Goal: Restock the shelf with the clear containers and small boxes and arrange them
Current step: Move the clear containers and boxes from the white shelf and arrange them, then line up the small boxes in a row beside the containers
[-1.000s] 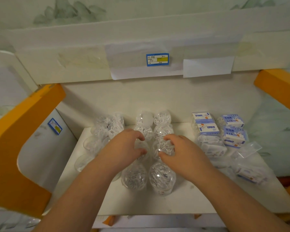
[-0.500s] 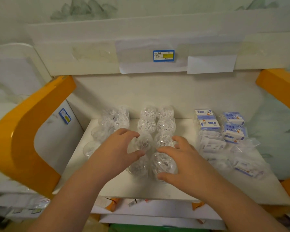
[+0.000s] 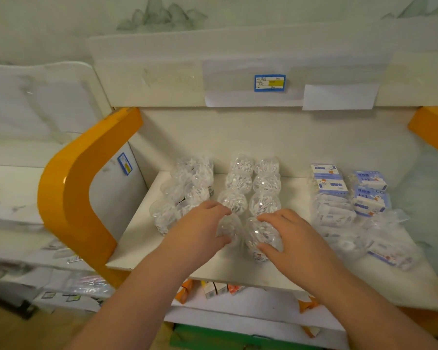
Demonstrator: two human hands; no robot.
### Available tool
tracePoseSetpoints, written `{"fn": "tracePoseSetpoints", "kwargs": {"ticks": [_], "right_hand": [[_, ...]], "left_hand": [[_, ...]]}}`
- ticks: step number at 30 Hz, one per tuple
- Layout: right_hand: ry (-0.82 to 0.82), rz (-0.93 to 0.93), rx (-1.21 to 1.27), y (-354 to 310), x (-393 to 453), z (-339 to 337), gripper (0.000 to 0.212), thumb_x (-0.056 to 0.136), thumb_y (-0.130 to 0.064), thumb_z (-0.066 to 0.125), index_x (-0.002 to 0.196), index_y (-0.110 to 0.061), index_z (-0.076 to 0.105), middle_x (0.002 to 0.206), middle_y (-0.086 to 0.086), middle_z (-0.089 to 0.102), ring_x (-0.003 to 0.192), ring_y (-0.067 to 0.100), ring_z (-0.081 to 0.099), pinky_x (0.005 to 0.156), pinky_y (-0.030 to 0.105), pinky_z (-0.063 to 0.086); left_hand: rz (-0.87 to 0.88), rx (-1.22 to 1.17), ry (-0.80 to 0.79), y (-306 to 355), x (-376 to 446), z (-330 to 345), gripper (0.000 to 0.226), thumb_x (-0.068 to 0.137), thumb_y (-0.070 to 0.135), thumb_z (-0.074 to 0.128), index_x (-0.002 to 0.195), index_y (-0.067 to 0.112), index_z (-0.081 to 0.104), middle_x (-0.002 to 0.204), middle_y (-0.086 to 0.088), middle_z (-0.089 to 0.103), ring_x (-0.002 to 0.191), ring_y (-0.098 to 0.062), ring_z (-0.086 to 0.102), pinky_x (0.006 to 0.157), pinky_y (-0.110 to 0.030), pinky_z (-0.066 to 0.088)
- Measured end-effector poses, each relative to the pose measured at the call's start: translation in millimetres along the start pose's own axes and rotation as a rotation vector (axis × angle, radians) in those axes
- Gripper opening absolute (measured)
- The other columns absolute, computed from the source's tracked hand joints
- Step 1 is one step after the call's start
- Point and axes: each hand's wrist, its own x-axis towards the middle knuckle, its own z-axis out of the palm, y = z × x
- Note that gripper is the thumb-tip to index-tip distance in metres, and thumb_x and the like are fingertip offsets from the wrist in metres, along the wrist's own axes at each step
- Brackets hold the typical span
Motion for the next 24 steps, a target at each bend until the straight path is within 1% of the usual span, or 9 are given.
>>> {"fn": "tracePoseSetpoints", "kwargs": {"ticks": [2, 4, 8, 11, 14, 17, 19, 21, 24], "right_hand": [[0.003, -0.002, 0.007, 1, 1, 1, 0.052, 0.083, -0.037, 0.072, 0.132, -0.039, 0.053, 0.122, -0.016, 0.048, 0.112, 0.009, 0.053, 0.095, 0.021, 0.042], [-0.001, -0.004, 0.017, 1, 1, 1, 0.052, 0.083, -0.039, 0.072, 0.132, -0.039, 0.052, 0.123, -0.016, 0.048, 0.113, 0.008, 0.053, 0.096, 0.021, 0.042], [0.002, 0.01, 0.047, -1, -5, -4, 0.057, 0.082, -0.048, 0.071, 0.134, -0.039, 0.049, 0.126, -0.019, 0.045, 0.114, 0.003, 0.05, 0.098, 0.023, 0.043], [0.068, 0.04, 0.097, -3, -8, -14, 0.053, 0.083, -0.05, 0.068, 0.131, -0.037, 0.052, 0.125, -0.019, 0.046, 0.112, -0.001, 0.05, 0.097, 0.021, 0.043], [0.163, 0.084, 0.086, -2, -10, -30, 0.046, 0.086, -0.045, 0.066, 0.129, -0.033, 0.056, 0.123, -0.019, 0.049, 0.108, -0.004, 0.048, 0.095, 0.021, 0.044], [0.228, 0.16, 0.026, 4, -15, -45, 0.042, 0.087, -0.039, 0.067, 0.127, -0.033, 0.056, 0.12, -0.02, 0.049, 0.101, -0.007, 0.044, 0.09, 0.016, 0.04], [0.267, 0.206, 0.001, 10, -21, -53, 0.041, 0.086, -0.036, 0.069, 0.125, -0.032, 0.057, 0.121, -0.017, 0.052, 0.103, -0.005, 0.047, 0.091, 0.018, 0.042], [0.307, 0.252, -0.013, 17, -29, -59, 0.041, 0.085, -0.032, 0.071, 0.124, -0.029, 0.058, 0.121, -0.014, 0.055, 0.107, 0.001, 0.05, 0.094, 0.021, 0.043], [0.358, 0.302, -0.072, 29, -46, -69, 0.042, 0.084, -0.029, 0.072, 0.124, -0.025, 0.06, 0.117, -0.013, 0.054, 0.106, 0.003, 0.051, 0.094, 0.021, 0.042]], "left_hand": [[-0.003, -0.012, 0.013, 0, 0, 1, 0.054, 0.088, 0.038, 0.068, 0.137, 0.036, 0.047, 0.142, 0.017, 0.041, 0.126, -0.008, 0.046, 0.093, -0.018, 0.033], [-0.002, -0.022, 0.028, -1, -1, 2, 0.054, 0.087, 0.039, 0.068, 0.137, 0.037, 0.047, 0.142, 0.018, 0.041, 0.125, -0.007, 0.046, 0.092, -0.017, 0.033], [-0.02, -0.067, 0.019, -7, -4, 2, 0.067, 0.082, 0.05, 0.07, 0.142, 0.041, 0.04, 0.145, 0.018, 0.039, 0.128, -0.007, 0.044, 0.102, -0.024, 0.038], [0.005, -0.064, 0.05, -5, -2, -3, 0.075, 0.078, 0.059, 0.069, 0.144, 0.041, 0.038, 0.144, 0.02, 0.038, 0.131, -0.005, 0.04, 0.101, -0.02, 0.033], [0.055, -0.094, 0.108, -3, 7, -12, 0.072, 0.078, 0.065, 0.064, 0.141, 0.038, 0.044, 0.14, 0.019, 0.042, 0.126, -0.005, 0.044, 0.099, -0.021, 0.035], [0.12, -0.101, 0.168, -1, 20, -16, 0.065, 0.081, 0.064, 0.059, 0.138, 0.035, 0.048, 0.136, 0.016, 0.047, 0.123, -0.007, 0.047, 0.099, -0.025, 0.04], [0.156, -0.098, 0.184, 5, 27, -16, 0.061, 0.083, 0.061, 0.059, 0.136, 0.035, 0.049, 0.136, 0.016, 0.048, 0.125, -0.007, 0.046, 0.099, -0.025, 0.039], [0.215, -0.111, 0.182, 12, 32, -13, 0.058, 0.083, 0.057, 0.062, 0.135, 0.033, 0.052, 0.136, 0.015, 0.049, 0.126, -0.008, 0.046, 0.096, -0.02, 0.035], [0.279, -0.132, 0.166, 27, 39, -8, 0.054, 0.084, 0.052, 0.064, 0.133, 0.031, 0.054, 0.135, 0.014, 0.05, 0.125, -0.008, 0.046, 0.096, -0.018, 0.034]]}}
